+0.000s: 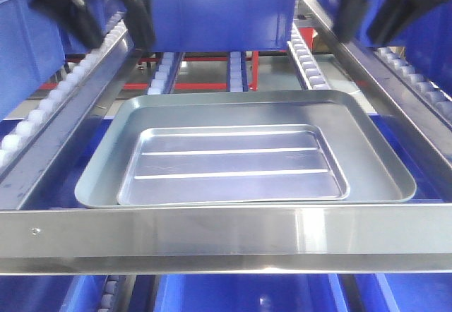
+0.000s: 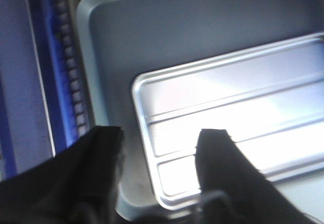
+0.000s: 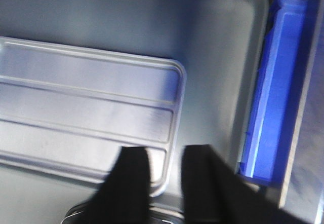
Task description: Grab silver tray and stack on right shelf
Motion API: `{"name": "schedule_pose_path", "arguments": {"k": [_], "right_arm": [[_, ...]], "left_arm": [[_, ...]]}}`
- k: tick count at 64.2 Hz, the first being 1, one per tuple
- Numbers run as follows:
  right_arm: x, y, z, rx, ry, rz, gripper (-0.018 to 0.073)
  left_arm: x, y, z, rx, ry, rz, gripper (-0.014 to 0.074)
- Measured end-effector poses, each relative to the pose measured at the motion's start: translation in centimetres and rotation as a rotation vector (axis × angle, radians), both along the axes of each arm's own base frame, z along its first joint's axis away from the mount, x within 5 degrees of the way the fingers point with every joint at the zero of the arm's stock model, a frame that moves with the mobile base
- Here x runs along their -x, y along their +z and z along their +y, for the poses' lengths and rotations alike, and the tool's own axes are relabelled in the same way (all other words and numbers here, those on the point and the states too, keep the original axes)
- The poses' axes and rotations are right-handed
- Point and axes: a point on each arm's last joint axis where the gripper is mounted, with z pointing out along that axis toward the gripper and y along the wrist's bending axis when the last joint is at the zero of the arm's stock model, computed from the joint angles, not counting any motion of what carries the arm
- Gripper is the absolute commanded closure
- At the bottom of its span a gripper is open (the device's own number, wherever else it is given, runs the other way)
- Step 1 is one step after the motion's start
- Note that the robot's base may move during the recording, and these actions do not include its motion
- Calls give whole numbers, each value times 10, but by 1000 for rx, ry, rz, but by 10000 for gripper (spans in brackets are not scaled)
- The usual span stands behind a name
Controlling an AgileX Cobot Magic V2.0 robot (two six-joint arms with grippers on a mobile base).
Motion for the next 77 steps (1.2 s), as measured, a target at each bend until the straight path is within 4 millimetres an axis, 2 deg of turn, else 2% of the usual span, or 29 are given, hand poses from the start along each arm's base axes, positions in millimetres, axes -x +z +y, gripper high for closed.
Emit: {"name": "schedule_pose_path", "arguments": {"k": [5, 10, 17, 29, 39, 49, 67, 77], "right_arm": [[13, -1, -7, 13, 2, -8, 513], [27, -9, -14, 31, 6, -10, 510], [49, -24, -24, 49, 14, -16, 510], [88, -47, -42, 48, 32, -78, 510], [121, -55, -56, 38, 59, -174, 510], [157, -50, -72, 24, 89, -311, 510], [218, -19, -98, -79, 73, -645, 510], [242, -15, -109, -117, 59, -751, 510]], "left_arm": [[21, 7, 10, 40, -31, -54, 608], [43, -1, 22, 66, -58, -83, 704], [69, -19, 40, 82, -88, -112, 697], [109, -68, 68, 105, -134, -130, 697], [136, -84, 87, 170, -170, -216, 697], [158, -77, 104, 230, -184, -332, 697], [188, -46, 130, 373, -180, -553, 697], [205, -35, 143, 443, -178, -661, 697]]}}
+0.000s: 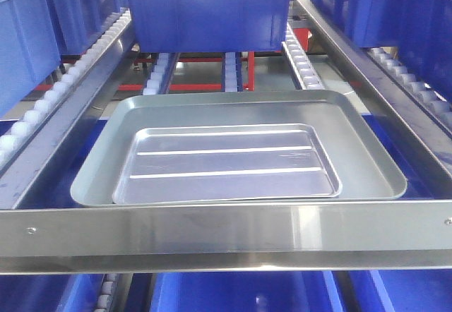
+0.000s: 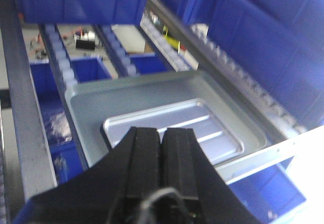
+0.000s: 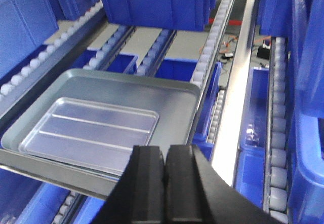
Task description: Grab silver tray and stack on right shelf
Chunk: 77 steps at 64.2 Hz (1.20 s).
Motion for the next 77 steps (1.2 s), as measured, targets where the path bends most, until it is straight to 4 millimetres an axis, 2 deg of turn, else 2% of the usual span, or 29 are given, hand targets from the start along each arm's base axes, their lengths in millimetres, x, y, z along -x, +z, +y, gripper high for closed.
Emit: {"name": "schedule_pose_path", "arguments": {"k": [10, 49, 59, 68, 77], "right_arm": [[5, -1, -2, -4, -2, -10, 510], [5, -1, -2, -3, -2, -7, 510], [5, -1, -2, -3, -2, -7, 510], [5, -1, -2, -3, -2, -7, 510], [5, -1, -2, -3, -2, -7, 510]], "left_arm": [[9, 5, 7, 41, 0, -50, 697], [10, 3, 7, 54, -4, -24, 697], [13, -2, 6, -76, -39, -54, 697], [9, -6, 10, -138, 39, -70, 697], [8, -23, 19, -124, 185, -73, 697]]}}
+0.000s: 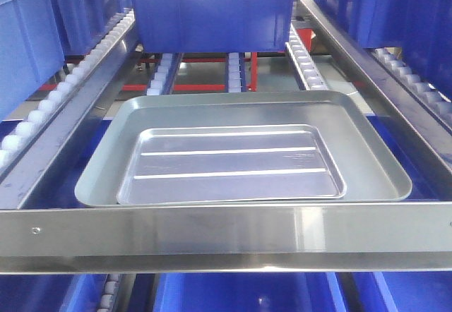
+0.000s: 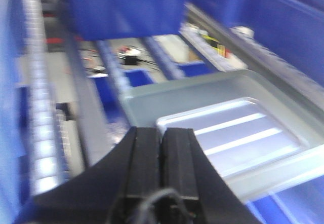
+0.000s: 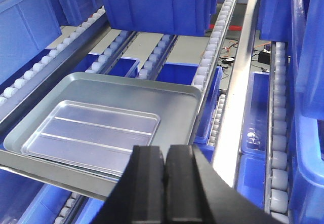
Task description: Grab silver tray and stack on right shelf
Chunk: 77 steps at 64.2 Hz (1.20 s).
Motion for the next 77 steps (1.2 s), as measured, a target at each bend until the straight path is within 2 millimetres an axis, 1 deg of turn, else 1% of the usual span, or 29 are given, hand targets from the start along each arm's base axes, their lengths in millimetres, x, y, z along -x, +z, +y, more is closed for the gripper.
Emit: {"name": "schedule_pose_path", "arguments": {"k": [6, 11, 17, 22, 30, 37, 77], "right_arm": [[0, 0, 0, 0, 0, 0, 510], [0, 0, 0, 0, 0, 0, 510], [0, 0, 0, 0, 0, 1, 510], [0, 0, 0, 3, 0, 1, 510], [0, 0, 0, 3, 0, 1, 510], [0, 0, 0, 3, 0, 1, 510], [0, 0, 0, 3, 0, 1, 510]], "left_arm": [[3, -17, 7, 23, 95, -33, 697], [5, -38, 12, 47, 177, -36, 697], [2, -60, 16, 60, 259, -3, 697], [-1, -73, 19, 66, 318, 4, 697], [-1, -69, 23, 87, 387, -65, 697], [-1, -67, 24, 92, 399, -88, 697], [-1, -67, 24, 91, 399, -90, 697]]}}
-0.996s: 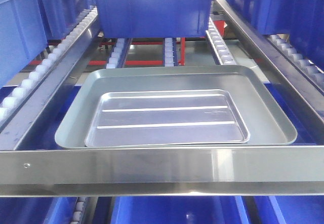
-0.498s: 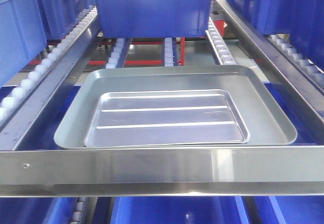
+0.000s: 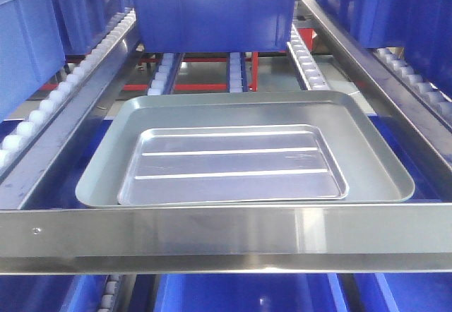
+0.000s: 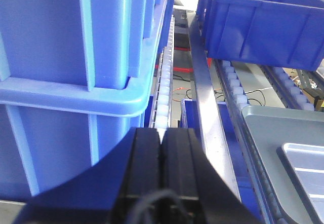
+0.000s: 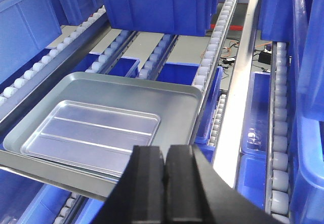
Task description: Grab silver tray and stack on right shelf
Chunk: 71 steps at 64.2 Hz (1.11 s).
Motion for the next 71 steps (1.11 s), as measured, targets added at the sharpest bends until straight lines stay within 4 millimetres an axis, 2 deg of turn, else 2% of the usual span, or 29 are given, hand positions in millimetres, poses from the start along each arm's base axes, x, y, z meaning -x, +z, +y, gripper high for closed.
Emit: {"name": "schedule_pose_path", "arguments": {"k": [19, 31, 37, 43, 59, 64, 71], "right_arm": [[0, 0, -1, 8, -9, -4, 510], [-5, -6, -2, 10, -136, -29, 510], [-14, -22, 0, 4, -199, -52, 510], [-22, -46, 0, 3, -246, -65, 510], [-26, -103, -6, 2, -359, -158, 510], [-27, -111, -7, 2, -367, -153, 510], [-27, -111, -7, 1, -368, -160, 510]], "left_arm": [[0, 0, 0, 0, 0, 0, 697], [0, 0, 0, 0, 0, 0, 697], [0, 0, 0, 0, 0, 0, 697], [0, 0, 0, 0, 0, 0, 697], [0, 0, 0, 0, 0, 0, 697], [0, 0, 0, 0, 0, 0, 697], [0, 0, 0, 0, 0, 0, 697]]}}
